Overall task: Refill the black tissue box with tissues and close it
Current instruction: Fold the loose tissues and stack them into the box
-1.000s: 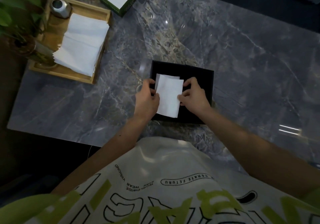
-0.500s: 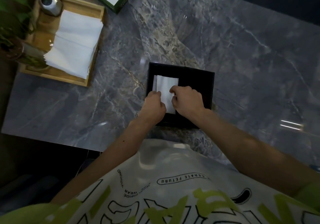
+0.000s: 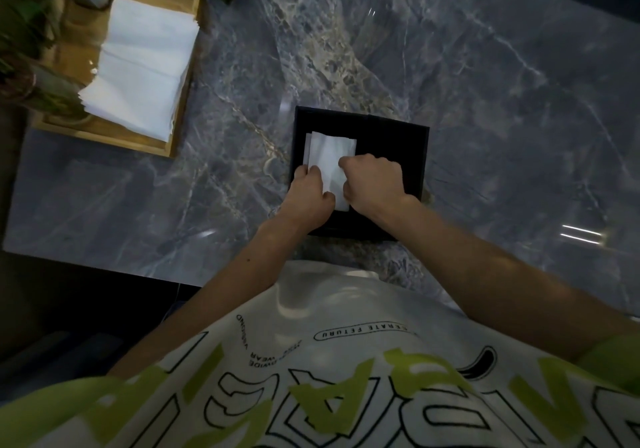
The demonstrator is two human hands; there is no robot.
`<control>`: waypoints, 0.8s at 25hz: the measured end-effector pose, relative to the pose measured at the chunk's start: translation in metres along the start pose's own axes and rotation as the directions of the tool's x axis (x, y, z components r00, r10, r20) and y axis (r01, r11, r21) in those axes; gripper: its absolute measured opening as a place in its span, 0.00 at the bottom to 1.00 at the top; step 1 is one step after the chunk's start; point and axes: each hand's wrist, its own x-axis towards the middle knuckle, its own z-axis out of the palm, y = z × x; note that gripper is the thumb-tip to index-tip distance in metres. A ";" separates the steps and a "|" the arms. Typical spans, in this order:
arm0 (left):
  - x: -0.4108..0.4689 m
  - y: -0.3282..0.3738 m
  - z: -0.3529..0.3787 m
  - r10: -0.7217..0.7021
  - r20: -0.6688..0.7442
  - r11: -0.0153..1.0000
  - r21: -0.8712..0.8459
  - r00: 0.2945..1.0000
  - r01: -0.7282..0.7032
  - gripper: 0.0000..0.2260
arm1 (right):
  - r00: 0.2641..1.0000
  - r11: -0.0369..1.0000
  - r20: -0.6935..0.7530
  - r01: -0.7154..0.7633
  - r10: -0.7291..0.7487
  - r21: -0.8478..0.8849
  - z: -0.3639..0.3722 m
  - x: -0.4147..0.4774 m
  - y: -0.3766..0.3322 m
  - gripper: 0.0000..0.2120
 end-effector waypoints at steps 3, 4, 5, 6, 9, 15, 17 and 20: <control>-0.001 0.000 -0.003 0.006 0.026 1.000 0.013 1.000 -0.006 0.16 | 1.000 1.000 0.021 0.009 -0.009 0.003 -0.003 -0.002 0.000 0.12; -0.002 0.000 -0.003 0.018 0.032 1.000 0.018 0.999 -0.018 0.17 | 1.000 1.000 0.030 0.009 -0.009 0.011 -0.003 -0.004 -0.001 0.13; -0.003 -0.001 -0.003 0.032 0.033 0.999 0.016 0.999 -0.032 0.18 | 1.000 1.000 0.031 0.004 -0.004 0.021 -0.003 -0.006 -0.001 0.15; -0.004 -0.001 -0.003 0.044 0.029 0.999 0.009 0.999 -0.045 0.18 | 1.000 1.000 0.020 -0.004 0.003 0.028 -0.003 -0.009 0.000 0.16; -0.007 -0.003 -0.003 0.063 0.030 0.998 0.018 0.998 -0.064 0.19 | 0.996 0.999 -0.078 0.033 -0.034 -0.013 -0.002 -0.016 0.003 0.20; -0.012 -0.002 0.002 0.107 0.119 0.989 0.093 0.987 -0.119 0.28 | 0.945 0.910 0.016 0.318 -0.326 -0.265 0.006 -0.009 0.008 0.26; -0.011 -0.002 0.000 0.076 0.157 0.989 0.112 0.985 -0.094 0.29 | 0.936 0.868 0.107 0.351 -0.335 -0.351 0.009 -0.004 0.010 0.28; -0.009 -0.002 0.000 0.040 0.198 0.987 0.143 0.979 -0.070 0.30 | 0.927 0.823 0.167 0.374 -0.334 -0.428 0.011 -0.002 0.010 0.28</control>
